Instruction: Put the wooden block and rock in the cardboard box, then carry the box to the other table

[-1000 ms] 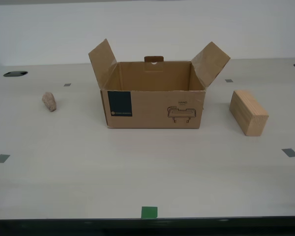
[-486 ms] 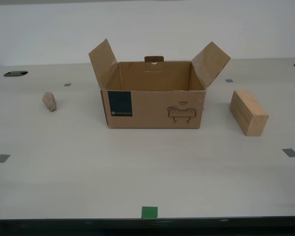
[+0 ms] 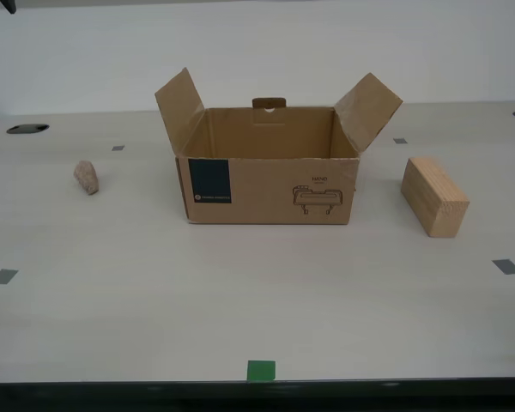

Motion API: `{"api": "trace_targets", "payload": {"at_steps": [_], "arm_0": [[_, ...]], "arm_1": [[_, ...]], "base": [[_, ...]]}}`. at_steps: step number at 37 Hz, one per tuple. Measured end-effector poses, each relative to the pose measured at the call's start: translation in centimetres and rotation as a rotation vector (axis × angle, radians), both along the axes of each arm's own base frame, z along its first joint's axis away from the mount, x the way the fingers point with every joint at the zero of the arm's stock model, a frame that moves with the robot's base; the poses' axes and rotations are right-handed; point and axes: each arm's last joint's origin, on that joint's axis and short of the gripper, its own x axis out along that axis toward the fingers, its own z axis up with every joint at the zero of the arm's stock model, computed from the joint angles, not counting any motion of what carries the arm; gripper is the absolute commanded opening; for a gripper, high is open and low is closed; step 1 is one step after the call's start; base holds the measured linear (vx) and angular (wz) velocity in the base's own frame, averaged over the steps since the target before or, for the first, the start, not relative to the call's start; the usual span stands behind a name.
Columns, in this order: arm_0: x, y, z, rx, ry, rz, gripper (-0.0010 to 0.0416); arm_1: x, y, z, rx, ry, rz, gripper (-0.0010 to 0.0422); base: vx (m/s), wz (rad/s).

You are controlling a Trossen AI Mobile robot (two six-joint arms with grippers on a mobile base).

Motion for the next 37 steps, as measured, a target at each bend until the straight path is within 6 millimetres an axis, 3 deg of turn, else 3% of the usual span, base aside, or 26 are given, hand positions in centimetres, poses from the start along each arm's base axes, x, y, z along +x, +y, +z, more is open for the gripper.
{"api": "trace_targets", "payload": {"at_steps": [10,21,29,37], "arm_0": [[0.3,0.0,-2.0,-0.006,0.059,0.008,0.0391],[0.5,0.0,-5.5,-0.007,0.162,0.011,0.0389],[0.4,0.1,-7.9,-0.013,0.23,0.022,0.039],[0.4,0.1,-8.9,-0.016,0.244,0.029,0.039]], "arm_1": [[1.0,0.0,-0.1,0.0,-0.067,-0.002,0.0291],[1.4,0.0,0.1,0.001,-0.106,-0.002,0.0292],[1.6,0.0,0.1,0.004,-0.124,-0.009,0.033],[1.7,0.0,-0.7,0.01,-0.113,-0.021,0.0362]], "base": [[0.0,0.0],[0.0,0.0],[0.0,0.0],[0.0,0.0]]}}
